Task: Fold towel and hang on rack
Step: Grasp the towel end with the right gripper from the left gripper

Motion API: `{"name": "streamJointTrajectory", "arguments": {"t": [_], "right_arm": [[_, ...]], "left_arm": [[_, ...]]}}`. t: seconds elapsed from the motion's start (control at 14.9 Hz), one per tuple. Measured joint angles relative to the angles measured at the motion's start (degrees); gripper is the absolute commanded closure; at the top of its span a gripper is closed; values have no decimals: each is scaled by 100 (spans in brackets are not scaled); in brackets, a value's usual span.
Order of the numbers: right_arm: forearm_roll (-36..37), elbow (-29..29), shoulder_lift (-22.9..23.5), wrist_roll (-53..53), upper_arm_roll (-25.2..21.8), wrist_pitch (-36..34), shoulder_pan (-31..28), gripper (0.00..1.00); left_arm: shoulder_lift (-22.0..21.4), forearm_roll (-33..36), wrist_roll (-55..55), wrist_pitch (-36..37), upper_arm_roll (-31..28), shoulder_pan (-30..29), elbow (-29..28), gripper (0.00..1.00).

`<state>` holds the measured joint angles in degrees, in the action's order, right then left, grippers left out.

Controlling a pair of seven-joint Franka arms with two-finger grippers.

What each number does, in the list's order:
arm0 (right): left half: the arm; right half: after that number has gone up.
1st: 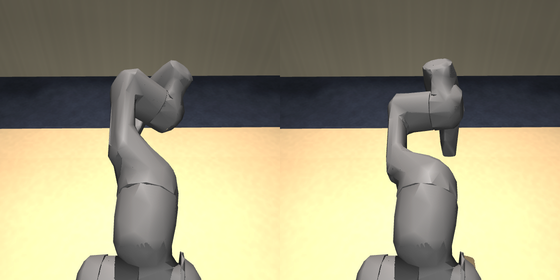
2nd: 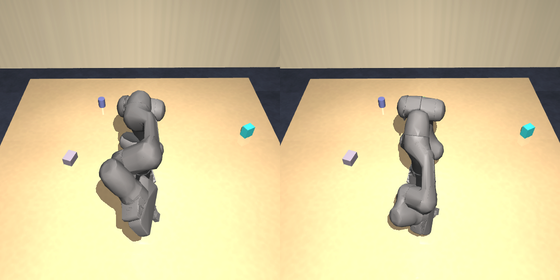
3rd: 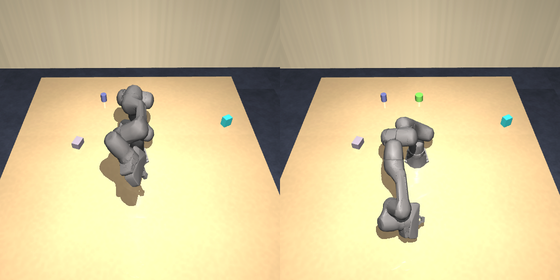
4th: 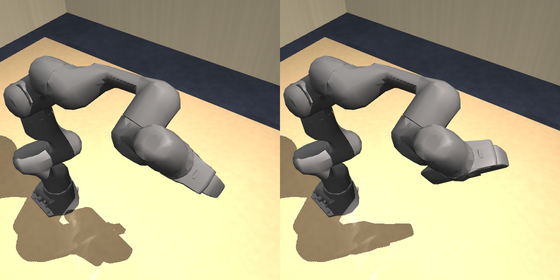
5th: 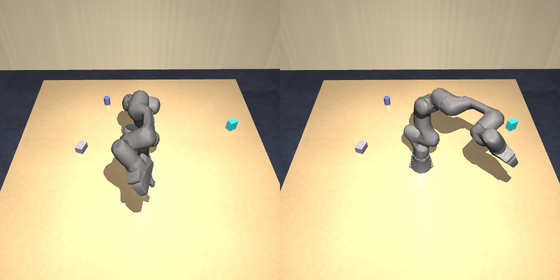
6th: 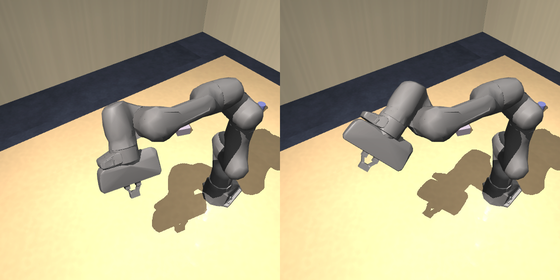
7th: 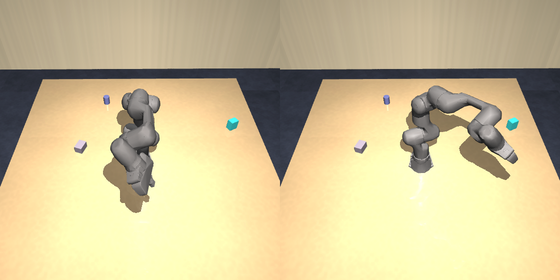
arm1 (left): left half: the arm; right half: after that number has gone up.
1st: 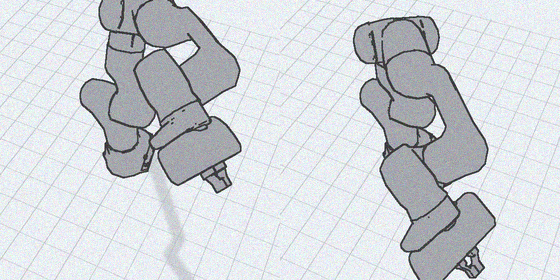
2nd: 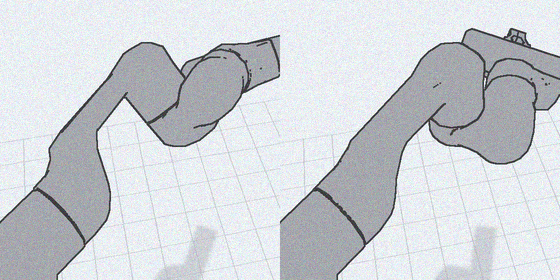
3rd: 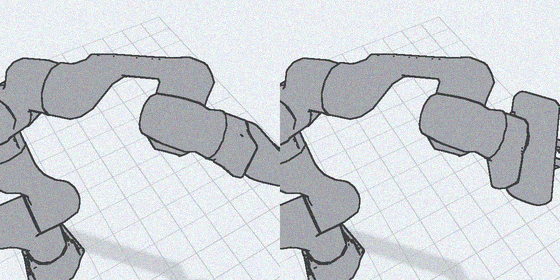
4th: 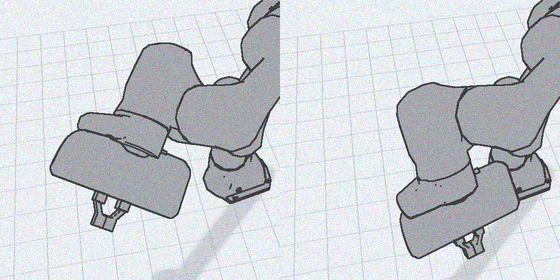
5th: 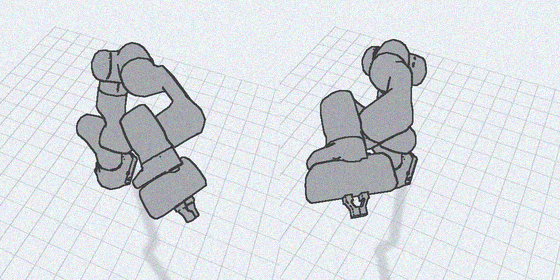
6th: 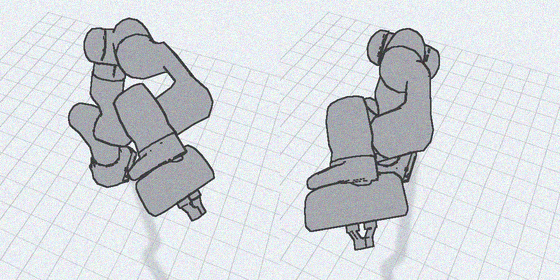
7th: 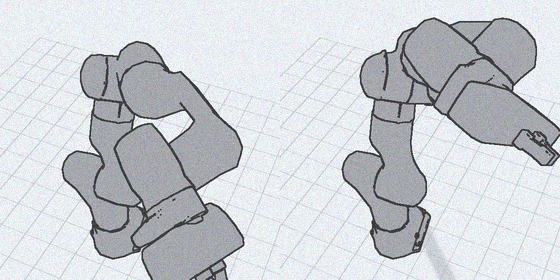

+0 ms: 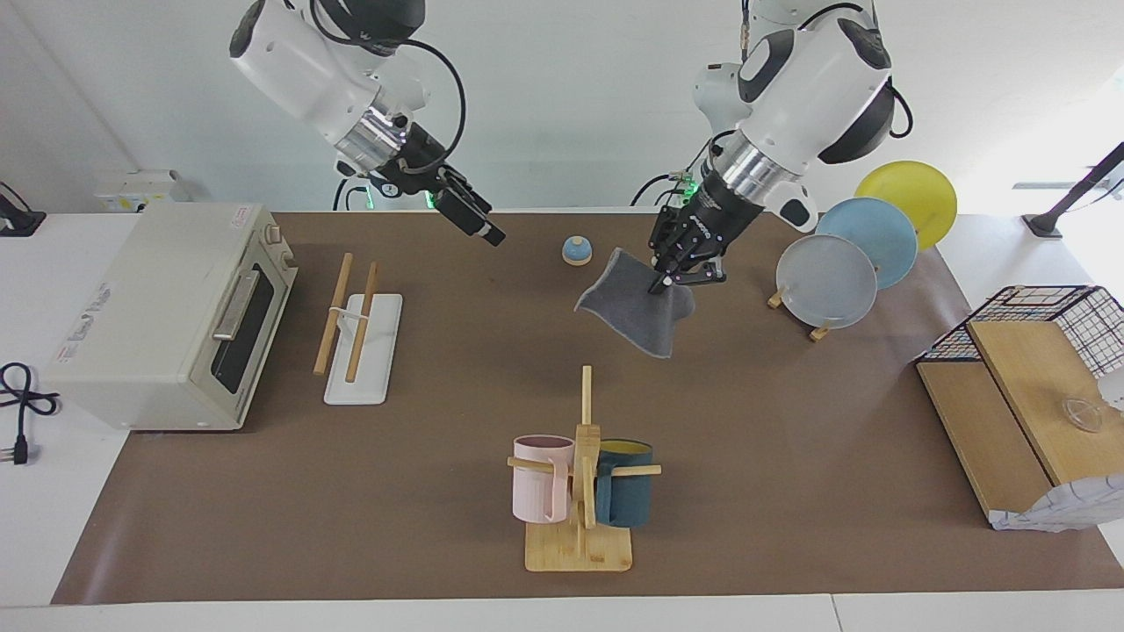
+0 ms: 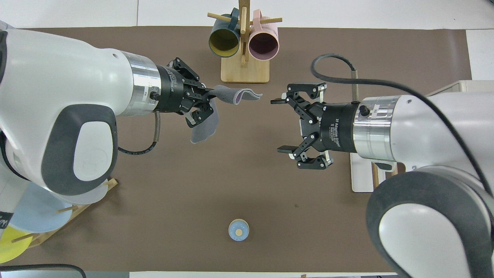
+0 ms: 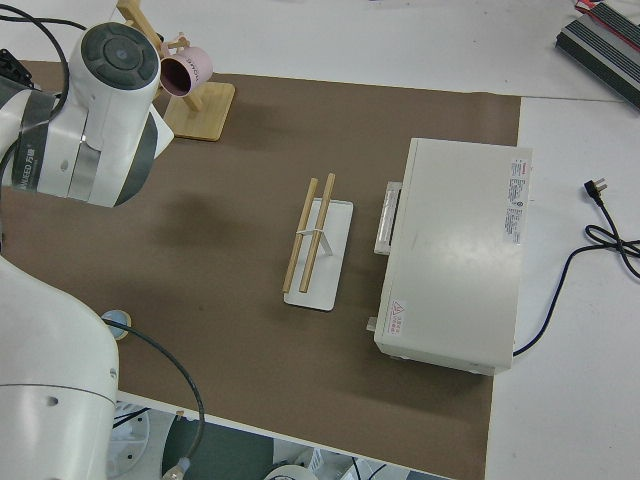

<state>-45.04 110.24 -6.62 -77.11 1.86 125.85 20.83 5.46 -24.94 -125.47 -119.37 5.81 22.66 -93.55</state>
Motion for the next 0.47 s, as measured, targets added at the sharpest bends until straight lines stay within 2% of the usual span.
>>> {"name": "streamJointTrajectory", "arguments": {"t": [0.13, 0.47], "right_arm": [[-252, 38, 83, -116, 2, 409, 186, 0], [-438, 49, 374, -117, -15, 931, 296, 0]], "left_arm": [[-1, 0, -36, -26, 1, 70, -28, 100], [-23, 0, -37, -82, 1, 111, -121, 100]]}}
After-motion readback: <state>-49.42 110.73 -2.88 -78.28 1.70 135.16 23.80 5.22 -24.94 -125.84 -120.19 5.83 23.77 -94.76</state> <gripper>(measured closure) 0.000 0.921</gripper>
